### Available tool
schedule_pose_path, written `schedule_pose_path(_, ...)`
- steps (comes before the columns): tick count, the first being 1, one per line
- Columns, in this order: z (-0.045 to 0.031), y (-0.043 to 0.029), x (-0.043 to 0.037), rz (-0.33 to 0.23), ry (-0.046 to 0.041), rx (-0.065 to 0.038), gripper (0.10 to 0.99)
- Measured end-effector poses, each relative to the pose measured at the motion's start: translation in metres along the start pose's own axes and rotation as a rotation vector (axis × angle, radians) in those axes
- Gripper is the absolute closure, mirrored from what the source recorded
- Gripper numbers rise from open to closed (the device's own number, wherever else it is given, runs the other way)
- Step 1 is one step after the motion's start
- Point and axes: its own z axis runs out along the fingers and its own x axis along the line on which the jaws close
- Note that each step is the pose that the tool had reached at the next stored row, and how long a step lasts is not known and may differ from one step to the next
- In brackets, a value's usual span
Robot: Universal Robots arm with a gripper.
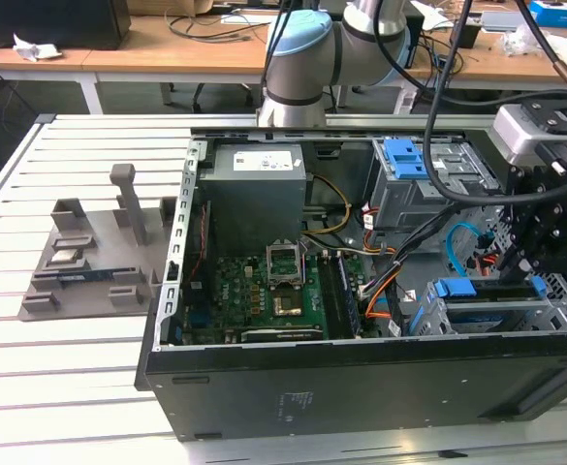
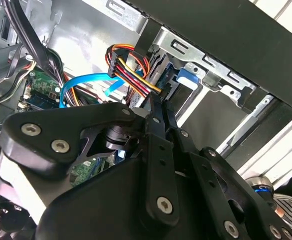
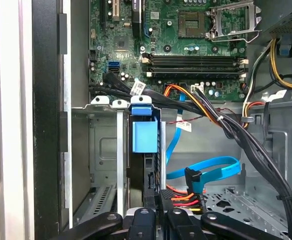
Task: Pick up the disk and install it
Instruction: 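Insert the first disk wire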
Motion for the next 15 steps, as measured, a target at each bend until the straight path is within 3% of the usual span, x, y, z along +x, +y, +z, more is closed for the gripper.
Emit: schedule_pose_path(15,0.0041,-0.0047,0.0042,0.001,-0.003,-0.003,0.925)
